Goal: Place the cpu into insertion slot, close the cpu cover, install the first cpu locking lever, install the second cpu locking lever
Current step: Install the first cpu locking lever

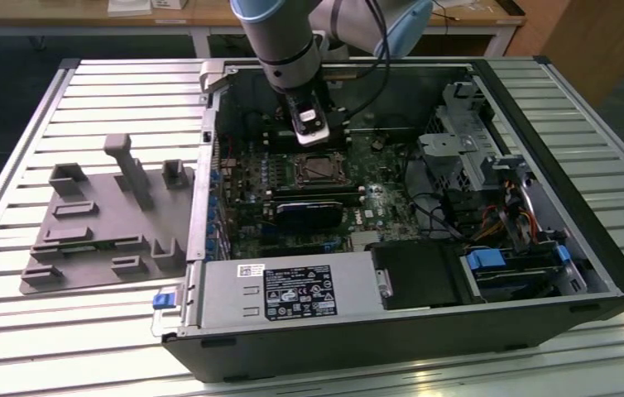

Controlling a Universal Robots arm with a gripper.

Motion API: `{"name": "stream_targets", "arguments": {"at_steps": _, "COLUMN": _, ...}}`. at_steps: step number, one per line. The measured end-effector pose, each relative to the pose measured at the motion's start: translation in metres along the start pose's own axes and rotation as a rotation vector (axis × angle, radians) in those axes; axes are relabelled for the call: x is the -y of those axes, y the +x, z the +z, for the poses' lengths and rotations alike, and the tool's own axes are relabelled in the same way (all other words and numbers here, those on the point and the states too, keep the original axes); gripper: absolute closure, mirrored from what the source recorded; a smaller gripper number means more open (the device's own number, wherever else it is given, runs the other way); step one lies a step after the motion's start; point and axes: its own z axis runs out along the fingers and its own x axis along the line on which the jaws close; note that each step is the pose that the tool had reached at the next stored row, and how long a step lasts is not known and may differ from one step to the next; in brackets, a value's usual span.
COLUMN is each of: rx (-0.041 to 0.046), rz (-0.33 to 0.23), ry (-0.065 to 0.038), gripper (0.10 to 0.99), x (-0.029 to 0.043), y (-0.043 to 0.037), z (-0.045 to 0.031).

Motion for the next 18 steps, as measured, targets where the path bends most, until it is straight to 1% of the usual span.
{"name": "stream_targets", "arguments": {"at_steps": 4, "rx": 0.0016, "rz": 0.004, "ry": 0.002, "gripper": 0.984, "x": 0.0003, "y": 0.0003, "z": 0.0011}}
{"name": "stream_targets", "arguments": {"at_steps": 11, "rx": 0.0023, "rz": 0.006, "ry": 0.003, "gripper": 0.984, "x": 0.0006, "y": 0.0005, "z": 0.0023}}
{"name": "stream_targets", "arguments": {"at_steps": 13, "rx": 0.0024, "rz": 0.006, "ry": 0.003, "gripper": 0.984, "x": 0.0014, "y": -0.0006, "z": 0.0027}}
{"name": "stream_targets", "arguments": {"at_steps": 14, "rx": 0.0023, "rz": 0.007, "ry": 0.003, "gripper": 0.984, "x": 0.0077, "y": -0.0039, "z": 0.0013}}
{"name": "stream_targets", "arguments": {"at_steps": 16, "rx": 0.0023, "rz": 0.007, "ry": 0.003, "gripper": 0.984, "x": 0.0064, "y": -0.0051, "z": -0.0038}}
{"name": "stream_targets", "arguments": {"at_steps": 18, "rx": 0.0023, "rz": 0.007, "ry": 0.002, "gripper": 0.984, "x": 0.0043, "y": -0.0068, "z": -0.0111}}
